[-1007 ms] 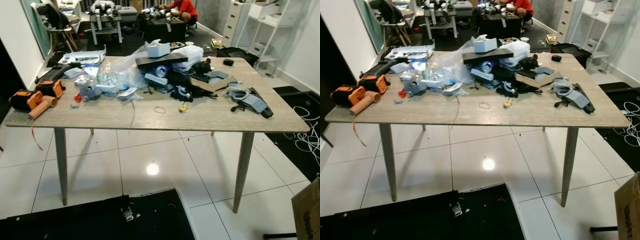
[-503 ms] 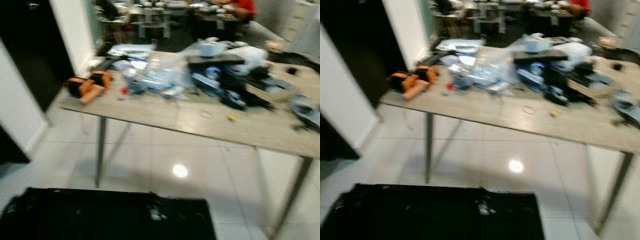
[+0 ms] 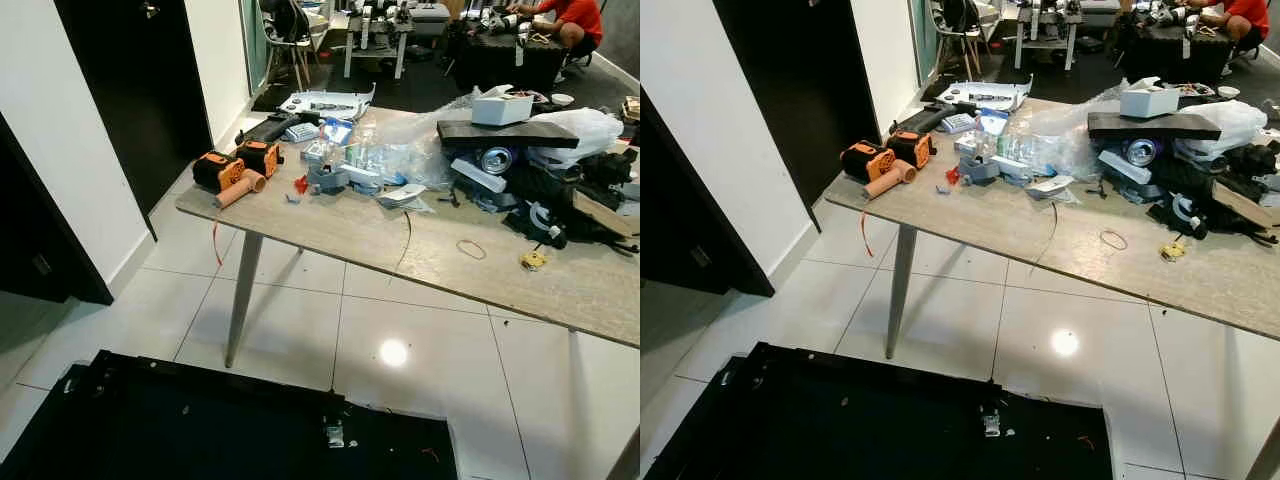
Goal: Picking trash to rubbish bin
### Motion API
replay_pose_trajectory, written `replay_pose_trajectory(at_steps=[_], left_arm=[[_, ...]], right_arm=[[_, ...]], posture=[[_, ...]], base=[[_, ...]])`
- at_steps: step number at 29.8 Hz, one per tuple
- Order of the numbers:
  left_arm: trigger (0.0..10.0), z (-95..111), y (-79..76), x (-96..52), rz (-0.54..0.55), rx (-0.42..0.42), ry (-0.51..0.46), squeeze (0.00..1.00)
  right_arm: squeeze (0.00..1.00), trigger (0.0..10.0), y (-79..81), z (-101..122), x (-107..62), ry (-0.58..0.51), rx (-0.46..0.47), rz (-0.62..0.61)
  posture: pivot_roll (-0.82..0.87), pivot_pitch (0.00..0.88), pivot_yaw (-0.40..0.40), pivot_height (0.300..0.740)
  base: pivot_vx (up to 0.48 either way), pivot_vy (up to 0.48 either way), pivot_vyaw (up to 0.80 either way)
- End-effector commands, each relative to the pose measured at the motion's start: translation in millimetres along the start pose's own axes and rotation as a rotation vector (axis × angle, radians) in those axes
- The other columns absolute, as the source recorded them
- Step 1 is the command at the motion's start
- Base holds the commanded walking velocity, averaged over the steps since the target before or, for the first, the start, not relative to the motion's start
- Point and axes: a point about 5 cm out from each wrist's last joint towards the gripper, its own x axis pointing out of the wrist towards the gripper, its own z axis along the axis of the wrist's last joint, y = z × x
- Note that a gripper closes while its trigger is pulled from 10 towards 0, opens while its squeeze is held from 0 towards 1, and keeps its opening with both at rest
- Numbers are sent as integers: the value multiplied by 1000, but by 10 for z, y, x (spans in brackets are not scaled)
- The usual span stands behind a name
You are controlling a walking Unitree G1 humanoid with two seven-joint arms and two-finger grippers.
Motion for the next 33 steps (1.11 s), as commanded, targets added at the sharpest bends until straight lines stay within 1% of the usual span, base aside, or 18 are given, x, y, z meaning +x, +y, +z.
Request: replay_pose_trajectory(at_steps=[1, 6, 19, 29, 33], left_arm=[[10000, -143, -68, -4, -43, 9, 56, 0], [10000, -155, -82, -1, -42, 14, 60, 0], [10000, -209, -72, -16, -42, 19, 69, 0], [10000, -202, -69, -15, -41, 21, 67, 0], [10000, -190, -67, -13, -34, 22, 61, 0]], right_arm=[[0, 10000, 83, -62, 11, 20, 7, 18], [0, 10000, 81, -67, 11, 16, 12, 16], [0, 10000, 86, -64, 11, 9, 20, 14], [0, 10000, 79, -53, 12, 1, 23, 1], [0, 10000, 75, -52, 11, 0, 25, -1]], posture=[[-83, 185, 30, 740], [-80, 191, 29, 740], [-77, 193, 30, 740], [-82, 192, 30, 740], [-82, 191, 28, 740]], base=[[0, 0, 0], [194, 99, 0], [249, 268, 0], [262, 297, 0], [0, 286, 0]])
